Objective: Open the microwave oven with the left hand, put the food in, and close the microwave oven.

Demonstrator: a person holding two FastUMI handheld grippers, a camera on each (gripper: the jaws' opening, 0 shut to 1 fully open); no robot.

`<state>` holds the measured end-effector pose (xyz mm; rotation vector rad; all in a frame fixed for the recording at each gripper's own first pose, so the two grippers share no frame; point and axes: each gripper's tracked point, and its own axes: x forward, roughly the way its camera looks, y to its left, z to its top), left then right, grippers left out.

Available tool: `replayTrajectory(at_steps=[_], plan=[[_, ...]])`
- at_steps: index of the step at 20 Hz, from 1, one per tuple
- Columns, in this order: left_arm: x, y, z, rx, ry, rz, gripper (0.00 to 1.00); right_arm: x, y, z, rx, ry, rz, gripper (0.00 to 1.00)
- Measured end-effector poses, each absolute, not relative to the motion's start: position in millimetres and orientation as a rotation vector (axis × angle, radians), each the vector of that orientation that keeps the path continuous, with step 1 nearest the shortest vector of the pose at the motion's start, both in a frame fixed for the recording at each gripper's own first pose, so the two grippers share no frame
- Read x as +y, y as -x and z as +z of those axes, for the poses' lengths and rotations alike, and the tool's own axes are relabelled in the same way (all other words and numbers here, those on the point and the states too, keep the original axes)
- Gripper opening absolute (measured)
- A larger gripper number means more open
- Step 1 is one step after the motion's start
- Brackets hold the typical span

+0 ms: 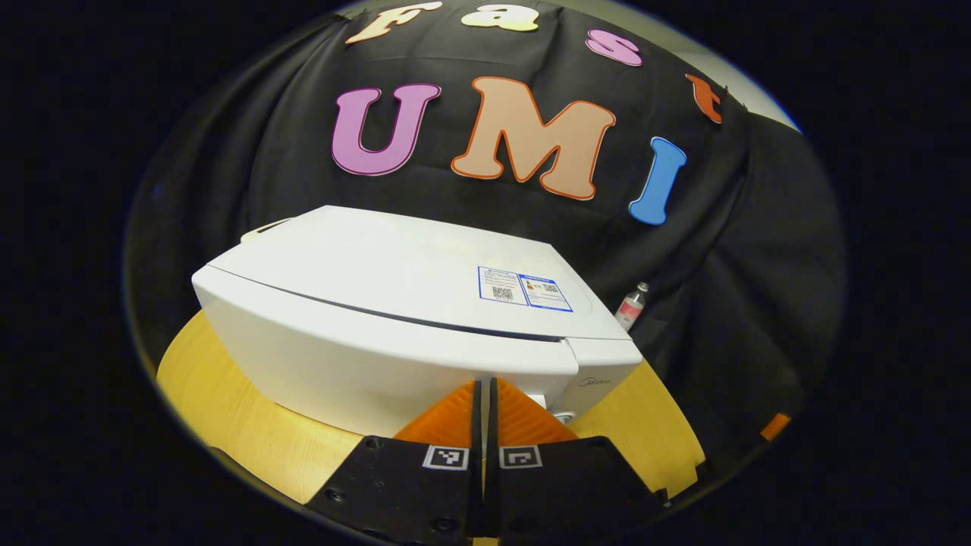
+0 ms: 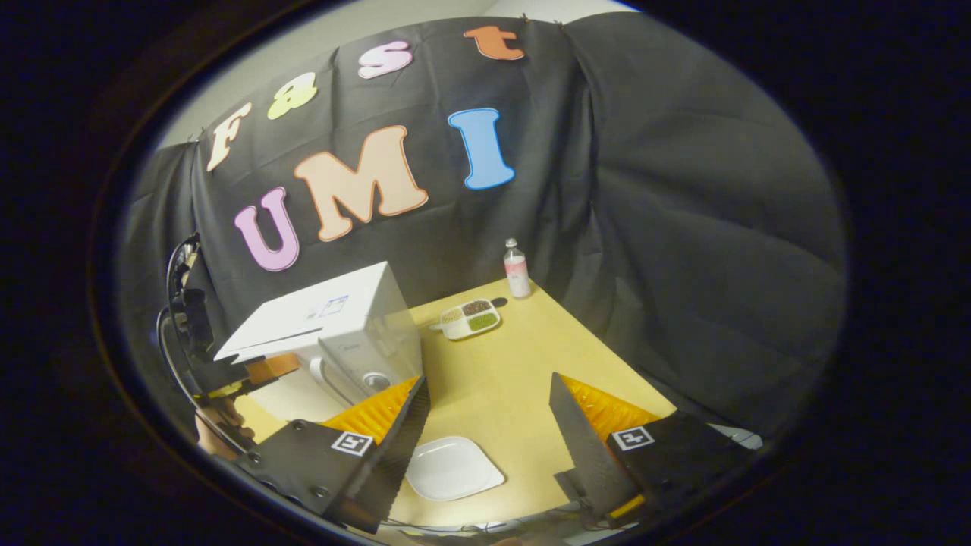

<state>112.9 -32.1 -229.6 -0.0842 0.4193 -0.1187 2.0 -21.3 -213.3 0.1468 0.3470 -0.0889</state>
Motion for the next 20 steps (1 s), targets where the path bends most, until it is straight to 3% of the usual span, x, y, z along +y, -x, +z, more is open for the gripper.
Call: replayTrajectory(at_steps=[16, 17, 18, 20], plan=[[-34.3, -119.4, -224.5, 0.383, 0.126, -0.132, 0.01, -0.7, 7.8, -209.5, 0.354, -0.143, -0.042, 0.91], [-36.3, -117.3, -222.8, 0.384, 0.125, -0.141, 0.01, 0.0, 9.0, -209.2, 0.351, -0.141, -0.042, 0.98], [-38.3, -114.7, -220.7, 0.384, 0.121, -0.149, 0.01, 0.9, 9.6, -208.2, 0.35, -0.139, -0.041, 0.91], [-41.1, -107.8, -216.9, 0.38, 0.106, -0.169, 0.01, 3.3, 12.6, -204.3, 0.341, -0.137, -0.037, 0.91]])
